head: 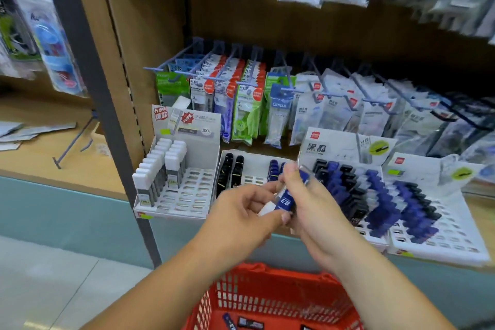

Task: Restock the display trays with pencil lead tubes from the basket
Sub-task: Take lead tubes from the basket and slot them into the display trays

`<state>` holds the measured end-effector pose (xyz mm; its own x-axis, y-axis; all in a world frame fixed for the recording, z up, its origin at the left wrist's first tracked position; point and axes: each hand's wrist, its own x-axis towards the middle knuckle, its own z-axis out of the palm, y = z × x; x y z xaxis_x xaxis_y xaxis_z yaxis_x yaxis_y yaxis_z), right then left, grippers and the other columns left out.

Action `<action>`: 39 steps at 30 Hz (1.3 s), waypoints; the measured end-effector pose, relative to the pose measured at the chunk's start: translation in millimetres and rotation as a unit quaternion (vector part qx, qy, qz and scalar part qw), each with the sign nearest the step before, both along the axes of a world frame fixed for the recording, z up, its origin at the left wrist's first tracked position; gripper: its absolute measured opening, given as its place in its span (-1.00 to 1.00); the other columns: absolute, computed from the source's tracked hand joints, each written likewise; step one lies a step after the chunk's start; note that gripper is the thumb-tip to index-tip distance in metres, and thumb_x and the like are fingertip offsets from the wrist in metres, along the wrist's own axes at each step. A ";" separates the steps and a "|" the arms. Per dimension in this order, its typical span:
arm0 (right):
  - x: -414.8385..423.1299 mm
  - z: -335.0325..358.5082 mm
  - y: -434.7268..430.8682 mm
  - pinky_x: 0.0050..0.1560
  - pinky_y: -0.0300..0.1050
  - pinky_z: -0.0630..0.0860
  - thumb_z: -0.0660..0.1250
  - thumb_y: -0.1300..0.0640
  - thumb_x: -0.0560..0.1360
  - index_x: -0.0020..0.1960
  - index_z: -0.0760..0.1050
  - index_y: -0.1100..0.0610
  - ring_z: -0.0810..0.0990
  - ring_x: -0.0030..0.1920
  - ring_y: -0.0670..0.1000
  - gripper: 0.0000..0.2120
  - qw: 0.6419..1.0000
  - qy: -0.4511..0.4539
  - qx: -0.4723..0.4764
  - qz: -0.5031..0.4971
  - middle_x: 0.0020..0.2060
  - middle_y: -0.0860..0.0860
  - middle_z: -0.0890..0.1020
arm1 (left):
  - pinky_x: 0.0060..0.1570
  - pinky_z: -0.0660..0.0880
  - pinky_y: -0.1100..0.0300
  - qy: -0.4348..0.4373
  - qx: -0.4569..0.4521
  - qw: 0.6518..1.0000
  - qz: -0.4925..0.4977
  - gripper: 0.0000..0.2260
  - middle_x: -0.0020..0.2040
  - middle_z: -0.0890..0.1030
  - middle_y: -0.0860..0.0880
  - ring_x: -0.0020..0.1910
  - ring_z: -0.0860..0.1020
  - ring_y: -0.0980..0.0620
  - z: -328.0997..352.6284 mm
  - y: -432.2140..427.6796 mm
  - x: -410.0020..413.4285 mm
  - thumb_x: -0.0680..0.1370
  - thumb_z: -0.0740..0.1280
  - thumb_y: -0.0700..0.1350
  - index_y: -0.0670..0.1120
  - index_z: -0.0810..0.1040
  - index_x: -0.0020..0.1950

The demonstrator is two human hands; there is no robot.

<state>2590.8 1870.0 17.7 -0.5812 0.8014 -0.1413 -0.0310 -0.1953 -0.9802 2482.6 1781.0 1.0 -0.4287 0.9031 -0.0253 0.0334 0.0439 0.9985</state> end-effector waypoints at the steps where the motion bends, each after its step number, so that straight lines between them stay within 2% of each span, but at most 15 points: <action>1: 0.4 -2.4 2.0 -0.21 -0.01 0.60 0.26 -0.29 0.51 0.07 0.53 0.09 0.71 -0.18 0.10 -0.55 1.000 -0.005 0.013 0.002 -0.06 0.13 0.72 | -0.37 0.50 0.12 -0.005 0.002 1.000 0.004 -0.84 -0.22 0.72 0.06 -0.41 0.51 0.05 0.8 0.3 -2.9 0.46 0.56 -0.27 -0.23 0.65 -0.01; 4: 2.9 -4.6 2.1 -0.14 0.09 0.63 0.20 -0.19 0.60 0.13 0.49 0.12 0.71 -0.14 0.16 -0.62 1.000 0.003 -0.010 0.006 -0.14 0.18 0.71 | -0.35 0.54 0.17 -0.009 0.003 1.000 0.004 -0.84 -0.21 0.71 -0.15 -0.34 0.55 0.04 1.8 -1.4 -9.2 0.46 0.57 -0.25 -0.14 0.70 0.01; 8: 3.3 -8.2 3.0 -0.25 0.08 0.60 0.17 -0.11 0.67 0.16 0.42 0.23 0.63 -0.22 0.25 -0.62 0.999 0.026 -0.043 0.016 -0.13 0.31 0.66 | -0.31 0.55 0.18 -0.064 0.013 0.998 0.009 -0.91 -0.21 0.66 -0.18 -0.32 0.54 -0.01 -1.3 -5.7 -15.1 0.59 0.43 -0.23 -0.17 0.69 0.06; 12: 4.4 -14.8 -1.8 -0.33 0.07 0.58 0.23 -0.12 0.63 0.22 0.40 0.25 0.61 -0.31 0.20 -0.57 0.996 0.041 -0.085 0.003 -0.27 0.20 0.60 | -0.23 0.55 0.06 -0.083 0.000 0.996 0.027 -0.91 -0.28 0.60 -0.19 -0.32 0.54 -0.07 -0.3 -12.4 -18.7 0.62 0.38 -0.21 -0.18 0.68 0.06; 16: 9.7 -13.6 -4.1 -0.18 0.22 0.66 0.21 -0.10 0.65 0.22 0.43 0.22 0.67 -0.28 0.28 -0.62 0.994 0.038 -0.102 -0.003 -0.29 0.15 0.53 | -0.20 0.54 -0.02 -0.074 -0.017 0.992 0.100 -0.85 -0.38 0.53 -0.18 -0.38 0.52 -0.10 -0.9 -15.6 -31.6 0.65 0.33 -0.20 -0.09 0.67 -0.05; 18: 11.8 -11.5 -4.3 -0.09 0.29 0.68 0.18 -0.07 0.67 0.17 0.42 0.20 0.71 -0.17 0.32 -0.67 0.993 0.039 -0.112 -0.005 -0.26 0.19 0.58 | -0.26 0.55 0.01 -0.042 -0.026 0.992 0.118 -0.82 -0.42 0.49 -0.14 -0.41 0.48 -0.06 0.5 -17.3 -34.0 0.67 0.29 -0.17 -0.06 0.66 -0.04; 20: 11.9 -10.7 -4.7 -0.06 0.33 0.67 0.16 -0.05 0.68 0.12 0.41 0.21 0.72 -0.18 0.29 -0.70 0.994 0.037 -0.103 -0.010 -0.23 0.21 0.64 | -0.34 0.53 0.06 -0.026 -0.029 0.991 0.125 -0.83 -0.45 0.44 -0.11 -0.43 0.44 -0.04 2.4 -18.5 -33.0 0.68 0.27 -0.15 -0.06 0.64 -0.01; 23: 14.0 -11.7 -4.5 -0.31 0.20 0.66 0.17 -0.04 0.69 0.07 0.41 0.19 0.54 -0.45 0.15 -0.72 0.999 -0.005 -0.014 -0.033 -0.26 0.15 0.61 | -0.39 0.49 0.10 -0.019 -0.030 0.991 0.127 -0.84 -0.49 0.40 -0.08 -0.47 0.41 -0.02 3.5 -19.9 -30.5 0.68 0.26 -0.16 -0.07 0.63 0.03; 26: 16.8 -16.8 -6.1 -0.45 0.00 0.43 0.22 -0.07 0.67 0.00 0.47 0.02 0.35 -0.53 0.05 -0.81 0.992 -0.081 0.095 -0.014 -0.38 0.12 0.48 | -0.37 0.48 0.11 -0.023 -0.031 0.992 0.117 -0.84 -0.49 0.42 -0.09 -0.48 0.42 -0.01 3.4 -23.7 -27.7 0.67 0.27 -0.18 -0.09 0.65 0.05; 29: 19.6 -22.4 -9.4 -0.43 -0.15 0.38 0.38 -0.07 0.58 -0.04 0.54 -0.15 0.38 -0.52 -0.10 -0.95 0.983 -0.115 0.140 0.033 -0.45 -0.10 0.47 | -0.25 0.50 0.02 -0.057 -0.032 0.993 0.102 -0.89 -0.48 0.46 -0.09 -0.48 0.47 -0.04 5.2 -26.7 -27.9 0.65 0.33 -0.16 -0.11 0.65 0.03; 31: 20.8 -24.5 -10.7 -0.40 -0.30 0.39 0.48 -0.01 0.52 0.01 0.57 -0.19 0.47 -0.47 -0.16 -0.87 0.974 -0.139 0.168 0.067 -0.38 -0.15 0.57 | -0.20 0.51 -0.02 -0.103 -0.024 0.989 0.101 -0.88 -0.47 0.45 -0.09 -0.48 0.48 -0.05 8.0 -28.2 -31.0 0.64 0.37 -0.11 -0.15 0.63 0.00; 33: 19.2 -26.4 -9.5 -0.34 -0.33 0.43 0.50 0.01 0.52 0.00 0.59 -0.19 0.55 -0.38 -0.17 -0.86 0.966 -0.160 0.194 0.064 -0.30 -0.17 0.63 | -0.17 0.54 -0.03 -0.140 -0.015 0.986 0.085 -0.76 -0.44 0.46 -0.09 -0.47 0.50 -0.04 11.4 -29.6 -35.0 0.60 0.41 -0.01 -0.20 0.60 -0.03; 35: 14.2 -27.7 -10.5 -0.37 -0.21 0.40 0.45 -0.03 0.55 -0.06 0.60 -0.16 0.49 -0.43 -0.15 -0.96 0.971 -0.160 0.162 0.067 -0.35 -0.12 0.61 | -0.10 0.60 -0.05 -0.163 -0.004 0.985 0.062 -0.73 -0.38 0.50 -0.11 -0.42 0.54 -0.03 14.3 -30.7 -37.9 0.58 0.42 0.02 -0.20 0.58 -0.04; 37: 6.5 -26.5 -13.9 -0.46 -0.18 0.27 0.39 -0.03 0.59 -0.08 0.59 -0.06 0.36 -0.51 -0.12 -0.90 0.985 -0.129 0.065 0.090 -0.35 -0.03 0.58 | -0.10 0.65 -0.02 -0.163 0.008 0.985 0.060 -0.81 -0.33 0.55 -0.13 -0.38 0.57 -0.03 15.3 -30.9 -41.9 0.60 0.40 -0.04 -0.16 0.60 -0.09; 39: -1.1 -22.0 -18.0 -0.49 -0.20 0.23 0.38 -0.02 0.60 -0.05 0.57 0.03 0.32 -0.53 -0.10 -0.86 0.987 -0.118 0.029 0.104 -0.30 0.04 0.63 | -0.13 0.66 -0.01 -0.124 0.003 0.989 0.086 -0.82 -0.30 0.57 -0.13 -0.37 0.56 -0.04 16.2 -31.9 -46.7 0.61 0.40 -0.05 -0.13 0.62 -0.11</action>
